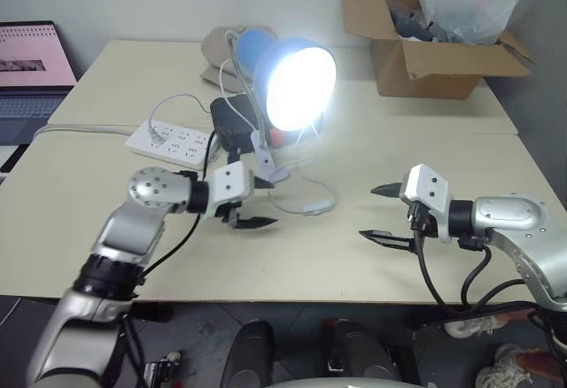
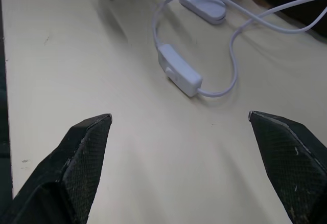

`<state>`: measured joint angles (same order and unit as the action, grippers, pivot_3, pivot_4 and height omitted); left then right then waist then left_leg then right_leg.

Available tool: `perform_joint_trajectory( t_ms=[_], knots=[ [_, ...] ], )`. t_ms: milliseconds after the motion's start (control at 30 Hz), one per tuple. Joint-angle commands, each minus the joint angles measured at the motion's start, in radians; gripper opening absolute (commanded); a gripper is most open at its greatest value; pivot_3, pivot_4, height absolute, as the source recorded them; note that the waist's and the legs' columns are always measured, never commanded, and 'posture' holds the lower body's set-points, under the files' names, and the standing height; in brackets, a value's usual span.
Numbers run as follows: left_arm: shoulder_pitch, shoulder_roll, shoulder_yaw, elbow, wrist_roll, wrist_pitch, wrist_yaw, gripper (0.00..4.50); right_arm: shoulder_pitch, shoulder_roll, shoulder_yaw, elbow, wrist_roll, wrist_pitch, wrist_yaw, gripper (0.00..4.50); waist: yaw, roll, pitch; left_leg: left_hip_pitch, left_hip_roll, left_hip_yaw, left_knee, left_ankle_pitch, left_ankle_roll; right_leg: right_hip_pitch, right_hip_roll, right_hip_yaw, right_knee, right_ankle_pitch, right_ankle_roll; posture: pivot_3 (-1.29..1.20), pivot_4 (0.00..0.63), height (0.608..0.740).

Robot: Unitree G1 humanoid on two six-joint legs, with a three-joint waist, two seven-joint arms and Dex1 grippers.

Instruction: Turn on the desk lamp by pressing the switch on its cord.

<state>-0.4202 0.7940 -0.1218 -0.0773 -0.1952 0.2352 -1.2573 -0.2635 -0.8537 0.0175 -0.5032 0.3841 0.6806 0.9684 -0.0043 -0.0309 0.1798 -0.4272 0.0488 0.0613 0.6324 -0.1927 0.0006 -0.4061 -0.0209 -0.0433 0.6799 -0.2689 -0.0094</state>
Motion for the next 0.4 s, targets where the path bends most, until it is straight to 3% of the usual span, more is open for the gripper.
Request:
perform_joint_trajectory(
  t_ms=[33, 267, 400],
  knots=[
    [0.061, 0.083, 0.145, -0.115, -0.097, 0.114, 0.002, 3.62, 0.009, -0.031, -0.117, 0.017, 0.046, -0.042, 0.032, 4.5, 0.002, 0.0, 0.0, 0.0, 0.0, 0.0, 0.0, 0.0, 0.0, 0.0, 0.0, 0.0, 0.0, 0.0, 0.0, 0.0, 0.15, 0.74],
    [0.203, 0.133, 0.251, -0.202, -0.14, 0.175, 0.064, 3.62, 0.049, -0.072, -0.182, 0.046, 0.089, -0.068, 0.083, 4.5, 0.006, 0.0, 0.0, 0.0, -0.001, 0.0, 0.0, 0.0, 0.0, 0.001, -0.002, -0.001, 0.0, 0.0, 0.0, 0.0, 0.15, 0.74],
    [0.186, 0.091, 0.245, -0.21, -0.169, 0.201, 0.115, 3.62, 0.027, -0.06, -0.148, 0.075, 0.082, -0.089, 0.085, 4.5, 0.006, 0.0, 0.0, 0.0, 0.0, 0.0, 0.0, 0.0, 0.0, 0.001, -0.002, -0.001, 0.0, 0.0, 0.0, 0.0, 0.15, 0.74]
  ],
)
